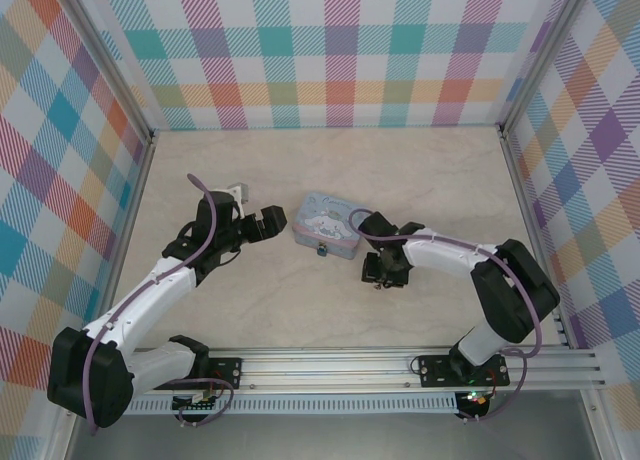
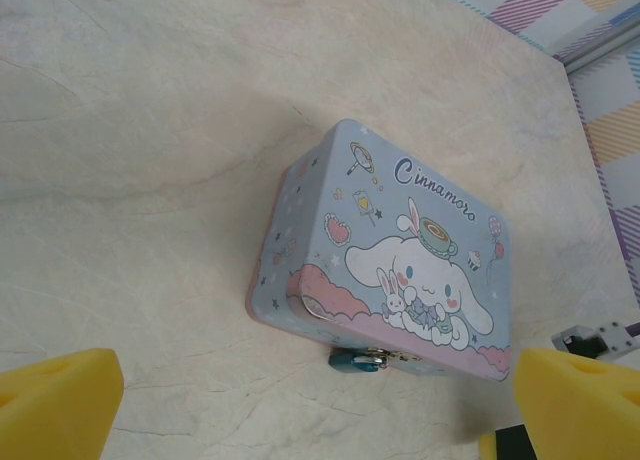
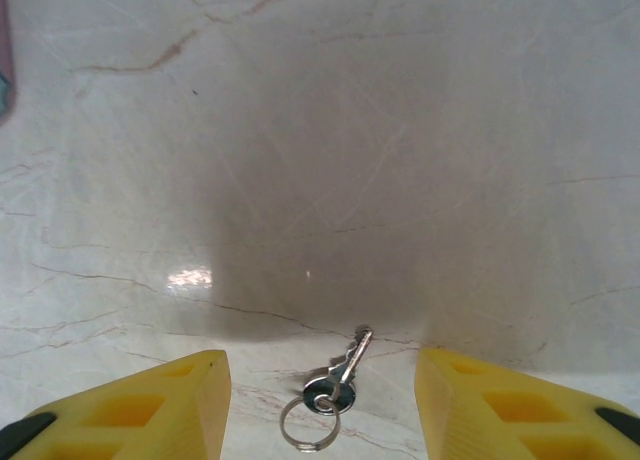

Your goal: Unlock a padlock with a key

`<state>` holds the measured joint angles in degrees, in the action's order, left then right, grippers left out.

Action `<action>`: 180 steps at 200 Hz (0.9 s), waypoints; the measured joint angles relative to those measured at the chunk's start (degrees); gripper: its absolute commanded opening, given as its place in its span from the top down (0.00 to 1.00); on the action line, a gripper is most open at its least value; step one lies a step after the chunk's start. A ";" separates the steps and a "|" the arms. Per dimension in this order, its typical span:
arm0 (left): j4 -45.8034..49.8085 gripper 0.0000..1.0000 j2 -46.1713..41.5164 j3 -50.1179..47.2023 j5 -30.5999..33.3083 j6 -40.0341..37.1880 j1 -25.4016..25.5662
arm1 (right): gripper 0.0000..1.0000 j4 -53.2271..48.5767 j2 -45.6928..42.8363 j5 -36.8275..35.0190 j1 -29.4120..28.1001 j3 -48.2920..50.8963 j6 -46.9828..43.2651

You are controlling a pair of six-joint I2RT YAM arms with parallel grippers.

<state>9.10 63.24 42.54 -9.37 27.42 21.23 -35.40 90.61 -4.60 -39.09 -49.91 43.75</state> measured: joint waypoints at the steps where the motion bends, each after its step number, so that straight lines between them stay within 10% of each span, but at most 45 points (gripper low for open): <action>1: 0.00 0.00 0.00 0.00 0.00 0.00 0.00 | 0.48 0.02 0.00 0.09 0.00 0.04 0.00; 180: 0.02 0.00 0.00 0.00 0.00 0.00 0.00 | 0.66 1.03 -2.27 0.02 -1.09 3.85 1.11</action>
<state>9.13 63.24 42.54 -9.37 27.42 21.23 -34.37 88.33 -4.58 -40.18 -46.06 44.86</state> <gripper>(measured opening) 0.999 0.346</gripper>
